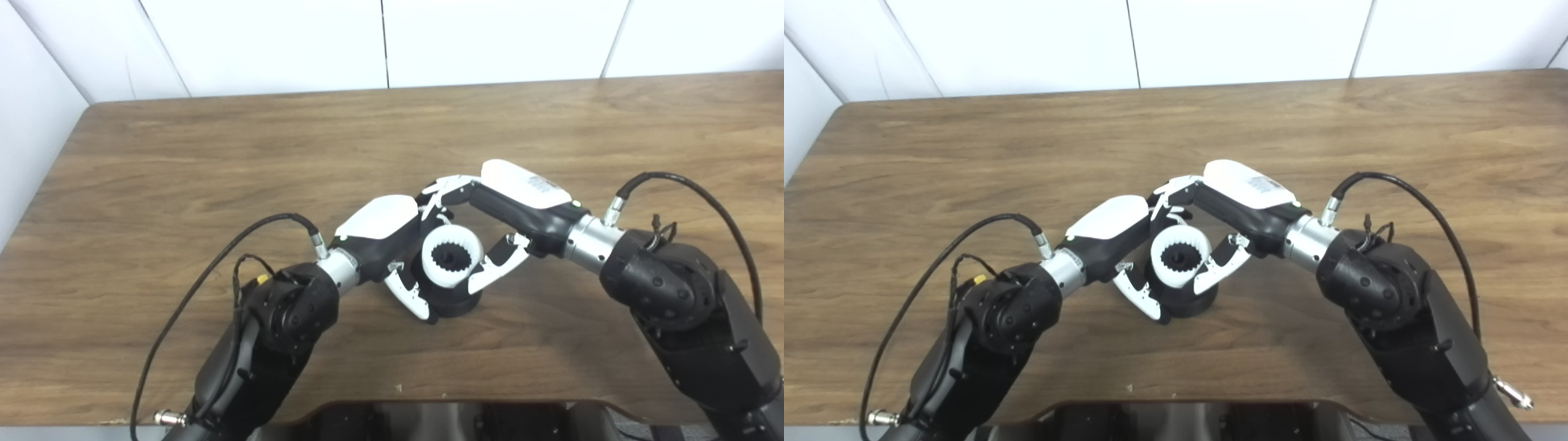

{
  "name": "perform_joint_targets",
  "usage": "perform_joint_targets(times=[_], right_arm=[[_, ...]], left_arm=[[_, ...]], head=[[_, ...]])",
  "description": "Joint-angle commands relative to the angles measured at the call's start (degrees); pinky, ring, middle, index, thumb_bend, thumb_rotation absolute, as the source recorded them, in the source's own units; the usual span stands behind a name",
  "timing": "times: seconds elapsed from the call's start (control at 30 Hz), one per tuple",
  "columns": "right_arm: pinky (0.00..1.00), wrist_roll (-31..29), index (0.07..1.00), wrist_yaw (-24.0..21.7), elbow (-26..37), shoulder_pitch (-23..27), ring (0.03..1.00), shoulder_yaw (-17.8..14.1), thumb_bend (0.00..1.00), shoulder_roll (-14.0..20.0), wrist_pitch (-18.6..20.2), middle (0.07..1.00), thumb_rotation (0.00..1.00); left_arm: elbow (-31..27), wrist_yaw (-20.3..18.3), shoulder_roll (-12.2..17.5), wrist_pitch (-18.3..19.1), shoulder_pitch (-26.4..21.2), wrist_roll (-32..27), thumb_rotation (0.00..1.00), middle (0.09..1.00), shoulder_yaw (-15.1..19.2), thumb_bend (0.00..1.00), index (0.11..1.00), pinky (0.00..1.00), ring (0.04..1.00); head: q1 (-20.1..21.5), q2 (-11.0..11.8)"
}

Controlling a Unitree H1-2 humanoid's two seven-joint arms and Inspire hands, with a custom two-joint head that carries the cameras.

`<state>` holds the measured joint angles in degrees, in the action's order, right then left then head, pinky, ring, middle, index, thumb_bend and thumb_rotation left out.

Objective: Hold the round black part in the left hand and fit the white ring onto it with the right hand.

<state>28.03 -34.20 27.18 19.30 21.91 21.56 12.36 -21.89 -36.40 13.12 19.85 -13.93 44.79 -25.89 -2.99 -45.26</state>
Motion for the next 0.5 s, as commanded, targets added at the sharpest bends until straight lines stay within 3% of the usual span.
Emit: perform_joint_targets(times=[0.0, 0.47], right_arm=[[0.77, -0.2, 0.494, 0.7, -0.1, 0.9, 0.876, -0.6, 0.52, 0.1, -1.4, 0.809, 0.15], [0.77, -0.5, 0.494, 0.6, -0.9, 0.1, 0.872, -0.4, 0.52, 0.5, -2.1, 0.817, 0.15]], left_arm=[[-2.8, 0.8, -0.5, -0.4, -2.1, -0.1, 0.14, 0.917, 0.8, 0.85, 0.645, 0.81, 0.993], [-2.8, 0.3, -0.6, -0.3, -2.5, 0.5, 0.13, 0.91, 0.7, 0.85, 0.638, 0.81, 0.986]], head=[[-0.3, -0.2], [-0.3, -0.3]])
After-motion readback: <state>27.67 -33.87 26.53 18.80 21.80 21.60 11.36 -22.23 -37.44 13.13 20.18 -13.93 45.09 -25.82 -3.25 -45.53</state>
